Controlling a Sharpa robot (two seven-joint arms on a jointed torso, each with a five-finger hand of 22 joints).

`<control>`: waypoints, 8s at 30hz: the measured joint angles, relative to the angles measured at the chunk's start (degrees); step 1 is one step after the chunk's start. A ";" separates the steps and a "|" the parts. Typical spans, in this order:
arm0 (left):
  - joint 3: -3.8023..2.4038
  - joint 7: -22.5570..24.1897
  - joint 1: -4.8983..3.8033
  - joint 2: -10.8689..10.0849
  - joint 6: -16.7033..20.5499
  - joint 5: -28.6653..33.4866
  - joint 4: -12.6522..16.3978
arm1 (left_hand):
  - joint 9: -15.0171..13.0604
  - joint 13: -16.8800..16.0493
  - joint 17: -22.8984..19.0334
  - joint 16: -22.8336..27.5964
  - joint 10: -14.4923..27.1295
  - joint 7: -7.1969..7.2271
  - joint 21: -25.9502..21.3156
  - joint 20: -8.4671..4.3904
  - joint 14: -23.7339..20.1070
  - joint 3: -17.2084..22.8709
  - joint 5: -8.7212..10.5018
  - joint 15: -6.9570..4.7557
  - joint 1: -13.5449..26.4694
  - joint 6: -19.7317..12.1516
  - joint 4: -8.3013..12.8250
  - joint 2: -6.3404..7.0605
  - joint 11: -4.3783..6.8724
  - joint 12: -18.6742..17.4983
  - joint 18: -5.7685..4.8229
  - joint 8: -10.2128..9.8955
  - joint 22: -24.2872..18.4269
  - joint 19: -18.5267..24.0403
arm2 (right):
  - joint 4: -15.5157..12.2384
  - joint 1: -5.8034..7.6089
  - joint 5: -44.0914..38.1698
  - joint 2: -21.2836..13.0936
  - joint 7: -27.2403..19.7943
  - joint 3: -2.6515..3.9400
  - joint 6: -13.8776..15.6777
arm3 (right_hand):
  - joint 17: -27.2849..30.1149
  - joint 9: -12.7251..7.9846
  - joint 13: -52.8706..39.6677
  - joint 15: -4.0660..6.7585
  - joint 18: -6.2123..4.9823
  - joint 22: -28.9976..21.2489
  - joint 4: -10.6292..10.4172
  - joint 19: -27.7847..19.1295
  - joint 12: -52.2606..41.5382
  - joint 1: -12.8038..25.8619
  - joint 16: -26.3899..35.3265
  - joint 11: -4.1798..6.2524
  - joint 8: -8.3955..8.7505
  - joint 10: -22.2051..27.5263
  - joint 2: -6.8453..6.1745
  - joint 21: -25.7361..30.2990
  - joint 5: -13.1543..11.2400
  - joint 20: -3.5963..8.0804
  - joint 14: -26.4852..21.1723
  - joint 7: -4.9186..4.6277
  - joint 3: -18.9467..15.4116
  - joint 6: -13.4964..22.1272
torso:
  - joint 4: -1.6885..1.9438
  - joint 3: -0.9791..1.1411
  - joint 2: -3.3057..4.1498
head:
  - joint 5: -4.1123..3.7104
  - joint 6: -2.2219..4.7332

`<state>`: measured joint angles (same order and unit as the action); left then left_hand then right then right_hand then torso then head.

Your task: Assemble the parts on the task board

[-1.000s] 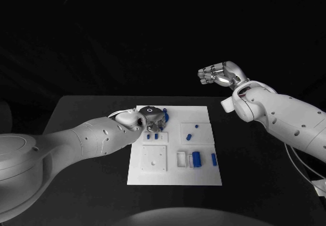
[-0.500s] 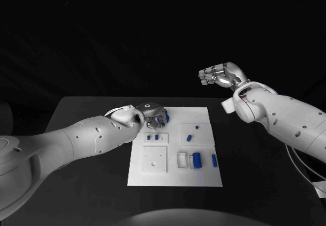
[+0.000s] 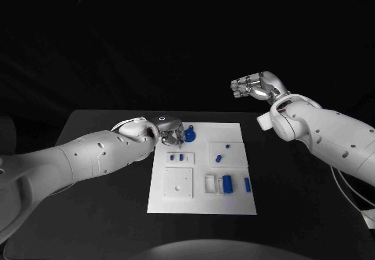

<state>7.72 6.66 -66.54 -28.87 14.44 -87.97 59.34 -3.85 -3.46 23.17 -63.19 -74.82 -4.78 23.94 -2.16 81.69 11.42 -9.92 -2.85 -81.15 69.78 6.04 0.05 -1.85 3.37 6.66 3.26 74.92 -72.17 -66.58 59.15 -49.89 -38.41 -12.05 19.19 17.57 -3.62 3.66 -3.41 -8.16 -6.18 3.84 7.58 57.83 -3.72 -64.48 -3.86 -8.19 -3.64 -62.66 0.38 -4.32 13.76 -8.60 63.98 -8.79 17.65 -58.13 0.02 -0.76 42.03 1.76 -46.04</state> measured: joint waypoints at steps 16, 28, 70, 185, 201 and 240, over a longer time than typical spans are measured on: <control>0.58 -0.40 0.22 0.91 -2.86 0.29 -2.66 | -0.01 0.01 -0.05 0.00 0.42 0.07 0.00 0.00 0.00 0.00 0.00 0.00 -0.03 -0.11 0.00 0.04 0.00 0.00 -0.01 0.23 -0.01 0.00 | 0.03 0.00 0.05 0.10 0.00 0.00 0.00 | 0.00 0.00 0.00 0.00 0.00 0.00 0.00 0.00 0.00 0.00 0.00 0.00 0.00 0.00 0.00 0.00 0.00 0.00 0.00 0.00 0.00 0.00 | -0.27 0.07 0.03 | 0.40 -0.06; 0.65 -0.42 0.34 0.99 -3.44 0.29 -3.42 | -0.01 0.01 -0.05 0.00 0.41 0.00 0.00 -0.20 -0.21 0.22 0.01 0.20 -0.04 -0.23 0.23 0.04 0.00 0.00 -0.06 0.23 -0.01 0.20 | 0.06 -0.01 0.07 0.11 0.00 0.00 0.00 | 0.00 0.00 0.00 0.00 0.00 0.00 0.00 0.00 0.00 0.00 0.00 0.00 0.00 0.00 0.00 0.00 0.00 0.00 0.00 0.00 0.00 0.00 | -0.24 0.09 0.03 | 0.26 -0.25; 0.86 -0.34 0.39 1.38 -5.40 0.27 -3.68 | 0.02 0.04 -0.11 0.00 0.41 0.02 0.00 -0.20 -0.21 0.22 0.01 0.20 -0.04 -0.46 0.23 0.05 0.00 0.00 -0.11 0.00 0.02 0.20 | 0.11 -0.01 0.09 0.32 -0.02 0.00 0.00 | 0.00 0.00 0.00 0.00 0.00 0.00 0.00 0.00 0.00 0.00 0.00 0.00 0.00 0.00 0.00 0.00 0.00 0.00 0.00 0.00 0.00 0.00 | -0.24 0.09 0.02 | 0.47 -0.56; 2.08 -2.03 1.08 2.61 -4.15 -0.47 -6.33 | 0.23 -0.06 -0.31 1.29 8.58 0.34 -3.36 -0.16 -2.76 2.18 0.22 1.58 2.23 -13.06 -1.12 5.77 -2.98 0.20 -0.91 0.58 0.01 0.37 | 0.23 0.00 0.11 0.27 -0.06 0.00 0.05 | 0.00 0.00 0.00 0.00 0.00 0.00 0.00 0.00 0.00 0.00 0.00 0.00 0.00 0.00 0.00 0.00 0.00 0.00 0.00 0.00 0.00 0.00 | -0.26 0.08 0.01 | 0.19 -0.79; 0.33 -2.04 1.22 -0.43 -2.33 0.02 -6.31 | -0.04 0.06 -1.20 2.52 5.60 -1.33 -4.00 -0.27 -3.71 2.96 0.22 1.42 -0.05 -9.66 -0.06 4.55 -2.08 0.22 -0.91 0.58 0.00 0.57 | -0.03 -0.02 -1.34 -0.89 0.33 -0.01 -0.52 | -0.30 0.07 0.00 2.05 -0.87 0.24 3.33 4.18 0.00 -2.66 -0.33 1.31 0.00 -3.00 -2.20 -1.62 4.52 1.71 4.83 0.54 2.99 -1.76 | -0.14 0.07 0.01 | 0.43 -0.36; -6.25 6.87 -2.60 -13.39 4.16 59.96 12.27 | -0.02 0.02 -16.44 59.44 9.83 -2.73 -20.41 6.15 -10.64 -9.96 6.87 8.10 1.54 -10.15 -2.85 0.54 -4.49 0.22 -2.69 0.73 -46.41 8.56 | -6.57 -9.37 -57.67 -0.43 20.99 -5.95 -1.54 | -28.72 0.16 -0.05 9.81 -2.72 18.89 2.76 26.24 0.22 -5.87 -36.32 3.99 -0.30 -6.03 -11.47 -25.99 -10.43 11.28 20.05 2.39 17.05 -6.27 | 0.30 -0.20 -1.32 | -0.64 1.29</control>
<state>1.47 13.53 -69.15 -42.26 18.61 -28.01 71.60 -3.87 -3.44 6.72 -3.76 -64.99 -7.52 3.53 3.99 71.05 1.47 -3.05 5.24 -79.61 59.62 3.19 0.59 -6.34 3.59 3.97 3.99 28.51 -63.60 -73.15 49.78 -107.56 -38.84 8.94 13.25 16.03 -32.34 3.83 -3.46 1.65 -8.90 22.72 10.34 84.08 -3.50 -70.36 -40.19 -4.19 -3.94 -68.69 -11.10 -30.30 3.33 2.68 84.03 -6.40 34.70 -64.40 0.31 -0.96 40.72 1.13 -44.76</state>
